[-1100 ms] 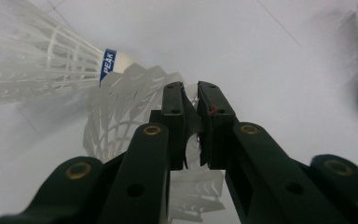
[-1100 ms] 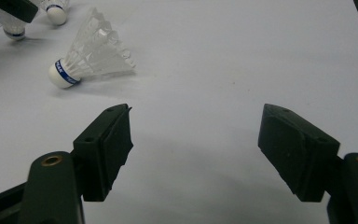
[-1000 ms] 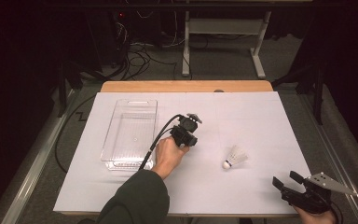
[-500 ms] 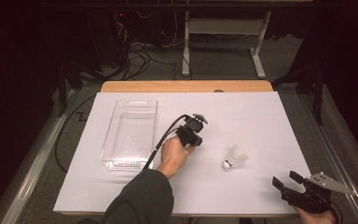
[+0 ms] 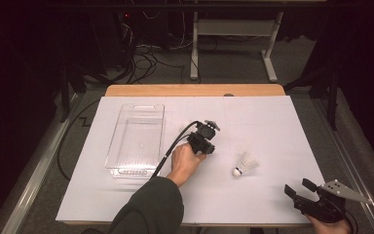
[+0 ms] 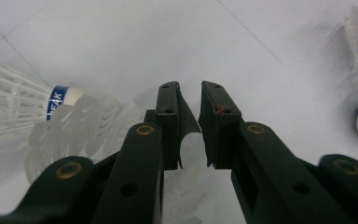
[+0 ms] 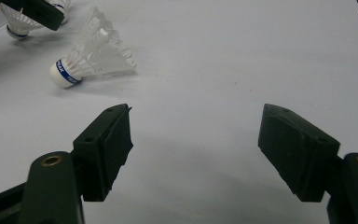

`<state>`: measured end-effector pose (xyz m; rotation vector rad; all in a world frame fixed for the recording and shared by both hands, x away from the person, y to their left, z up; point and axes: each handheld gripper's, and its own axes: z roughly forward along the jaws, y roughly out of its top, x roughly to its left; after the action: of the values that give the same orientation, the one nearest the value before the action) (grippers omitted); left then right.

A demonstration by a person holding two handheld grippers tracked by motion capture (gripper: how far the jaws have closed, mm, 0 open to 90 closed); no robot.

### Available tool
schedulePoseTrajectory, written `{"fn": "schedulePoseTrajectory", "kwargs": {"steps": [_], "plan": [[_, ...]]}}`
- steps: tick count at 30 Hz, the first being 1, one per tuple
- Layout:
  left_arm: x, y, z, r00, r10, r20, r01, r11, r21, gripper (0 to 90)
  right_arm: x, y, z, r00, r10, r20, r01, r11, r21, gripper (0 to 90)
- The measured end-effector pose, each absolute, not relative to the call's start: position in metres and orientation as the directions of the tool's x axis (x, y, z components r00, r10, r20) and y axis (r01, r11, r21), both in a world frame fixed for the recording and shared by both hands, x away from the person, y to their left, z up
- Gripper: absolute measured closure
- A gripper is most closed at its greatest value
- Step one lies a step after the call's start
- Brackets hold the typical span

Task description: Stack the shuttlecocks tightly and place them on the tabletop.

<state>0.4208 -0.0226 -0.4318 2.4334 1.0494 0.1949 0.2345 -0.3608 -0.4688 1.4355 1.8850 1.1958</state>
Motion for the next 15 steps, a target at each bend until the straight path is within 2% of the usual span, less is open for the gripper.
{"fn": "schedulePoseTrajectory", "kwargs": {"steps": [15], "plan": [[0.4194,-0.0265,-0.4322,0.711,0.699,-0.073,0.637,-0.597,0.488,75.0,0.2349,-0.3608,-0.469,-0.334,0.934,0.128,0.513,0.066,0.856,25.9]]}}
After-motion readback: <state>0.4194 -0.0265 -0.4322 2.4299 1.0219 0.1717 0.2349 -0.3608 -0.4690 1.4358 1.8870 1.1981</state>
